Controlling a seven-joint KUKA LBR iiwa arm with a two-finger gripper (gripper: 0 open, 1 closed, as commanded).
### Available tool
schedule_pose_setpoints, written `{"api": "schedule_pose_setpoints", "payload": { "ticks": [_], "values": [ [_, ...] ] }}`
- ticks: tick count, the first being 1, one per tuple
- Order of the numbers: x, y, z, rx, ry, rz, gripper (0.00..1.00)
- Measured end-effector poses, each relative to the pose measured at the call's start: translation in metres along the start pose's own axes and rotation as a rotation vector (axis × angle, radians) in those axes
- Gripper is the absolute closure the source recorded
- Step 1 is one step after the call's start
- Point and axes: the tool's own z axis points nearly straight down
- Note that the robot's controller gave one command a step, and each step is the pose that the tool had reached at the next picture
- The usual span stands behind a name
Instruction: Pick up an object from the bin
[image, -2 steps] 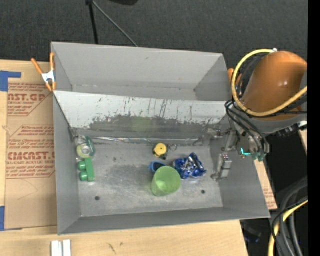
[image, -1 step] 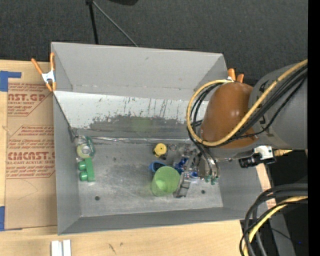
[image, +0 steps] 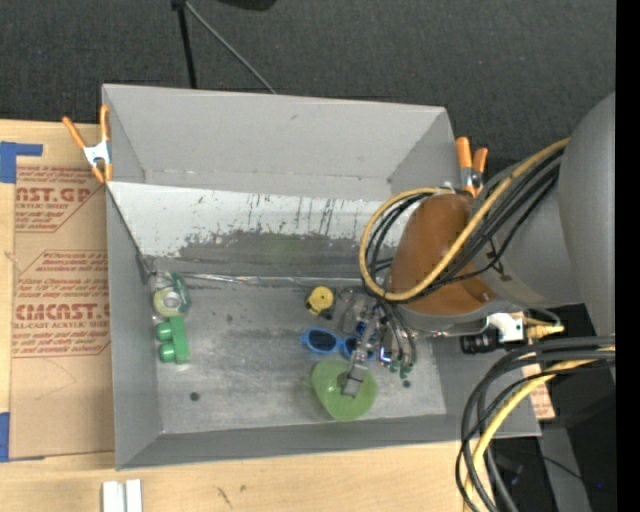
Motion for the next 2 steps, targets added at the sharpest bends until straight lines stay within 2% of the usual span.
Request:
{"api": "schedule_pose_setpoints", "payload": {
  "ticks": [1, 2],
  "values": [
    [0.007, -0.003, 0.01, 0.008, 0.017, 0.0, 1.0],
    [0.018, 0.023, -0.135, 0.005, 0.012, -0.001, 1.0]
  ]
}}
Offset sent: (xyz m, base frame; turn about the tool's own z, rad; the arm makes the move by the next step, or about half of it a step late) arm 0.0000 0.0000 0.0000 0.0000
